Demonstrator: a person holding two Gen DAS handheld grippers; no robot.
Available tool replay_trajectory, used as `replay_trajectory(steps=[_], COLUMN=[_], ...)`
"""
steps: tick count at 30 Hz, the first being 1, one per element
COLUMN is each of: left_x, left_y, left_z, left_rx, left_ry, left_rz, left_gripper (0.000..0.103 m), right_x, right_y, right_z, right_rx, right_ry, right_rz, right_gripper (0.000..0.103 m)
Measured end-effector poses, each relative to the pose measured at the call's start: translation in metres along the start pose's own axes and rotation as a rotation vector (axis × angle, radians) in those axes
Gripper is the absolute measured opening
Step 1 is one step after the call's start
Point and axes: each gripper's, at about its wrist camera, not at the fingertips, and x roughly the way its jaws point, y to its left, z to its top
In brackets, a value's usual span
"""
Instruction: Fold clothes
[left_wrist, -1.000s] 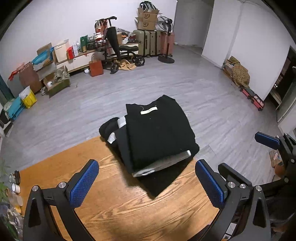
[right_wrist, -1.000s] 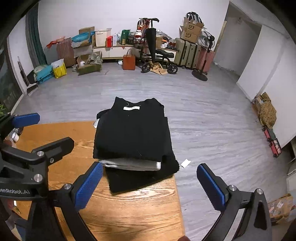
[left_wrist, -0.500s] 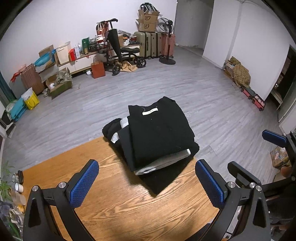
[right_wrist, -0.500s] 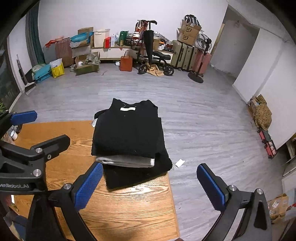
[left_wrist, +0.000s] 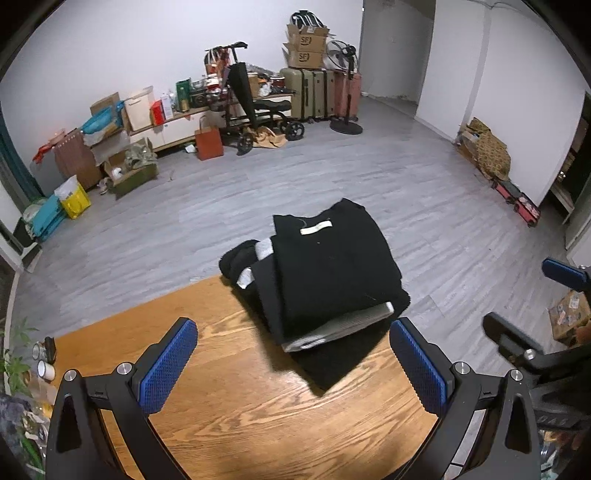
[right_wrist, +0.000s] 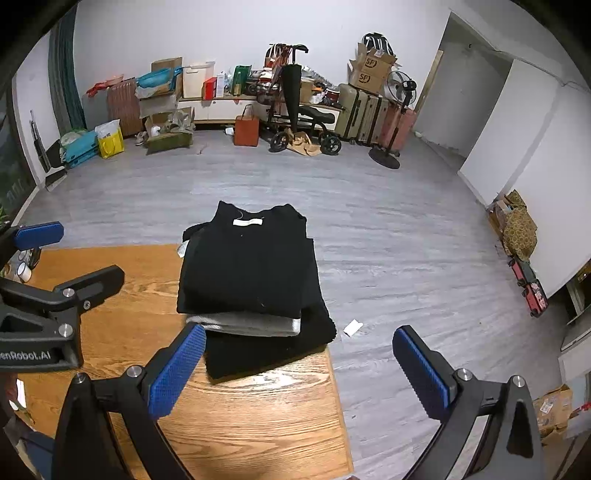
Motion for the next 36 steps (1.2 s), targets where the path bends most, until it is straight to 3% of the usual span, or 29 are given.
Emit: replay_trajectory(steps=[36], left_x=[0.004], left_y=[-0.001], left_z=[0.002], left_rx=[0.022], left_ry=[0.014], left_rz=[0.023], left_gripper=[0.103], right_x=[-0.008], right_y=[-0.009], right_z=[0.003], right_rx=[0.006], right_ry=[-0.018], right_rz=[-0.026], right_gripper=[0.103])
